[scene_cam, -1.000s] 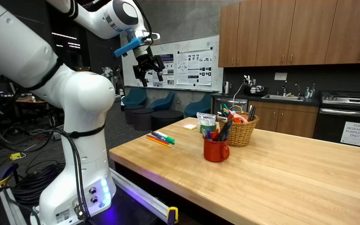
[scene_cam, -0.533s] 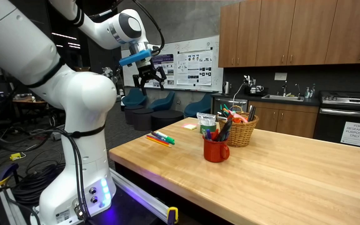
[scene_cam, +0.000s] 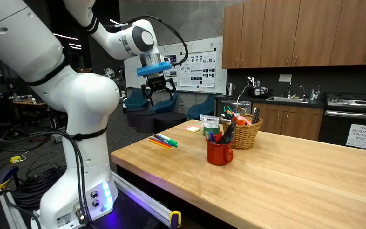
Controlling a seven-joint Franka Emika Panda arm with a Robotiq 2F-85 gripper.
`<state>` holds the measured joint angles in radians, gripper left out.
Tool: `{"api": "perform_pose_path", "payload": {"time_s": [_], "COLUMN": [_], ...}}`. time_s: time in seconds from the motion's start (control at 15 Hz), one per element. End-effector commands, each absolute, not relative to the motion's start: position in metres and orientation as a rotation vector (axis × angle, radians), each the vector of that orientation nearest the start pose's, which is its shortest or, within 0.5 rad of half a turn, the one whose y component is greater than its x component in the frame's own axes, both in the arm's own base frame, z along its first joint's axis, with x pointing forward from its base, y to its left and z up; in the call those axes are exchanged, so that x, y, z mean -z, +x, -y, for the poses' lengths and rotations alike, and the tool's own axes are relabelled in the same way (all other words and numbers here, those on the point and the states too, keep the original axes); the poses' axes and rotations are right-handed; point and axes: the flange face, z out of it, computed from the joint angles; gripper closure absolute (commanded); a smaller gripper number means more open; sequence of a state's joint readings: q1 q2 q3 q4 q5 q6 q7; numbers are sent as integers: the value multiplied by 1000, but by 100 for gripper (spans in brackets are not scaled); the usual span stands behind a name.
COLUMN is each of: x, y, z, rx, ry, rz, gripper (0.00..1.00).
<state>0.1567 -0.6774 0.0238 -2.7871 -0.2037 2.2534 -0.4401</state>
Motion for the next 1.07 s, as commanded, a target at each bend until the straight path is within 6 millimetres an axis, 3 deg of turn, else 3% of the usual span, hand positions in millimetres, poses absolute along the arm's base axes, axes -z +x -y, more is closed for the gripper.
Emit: {"api": "perform_pose_path", "payload": {"time_s": [0.0,0.4,1.0], "x": [-398,-380,-354], "y": [349,364,367], "z": [-48,-40,-29], "rx": [193,220,103], "ry": [-3023,-2931,-2838], "rz": [1413,1590,1662], "gripper": [0,0,0]}}
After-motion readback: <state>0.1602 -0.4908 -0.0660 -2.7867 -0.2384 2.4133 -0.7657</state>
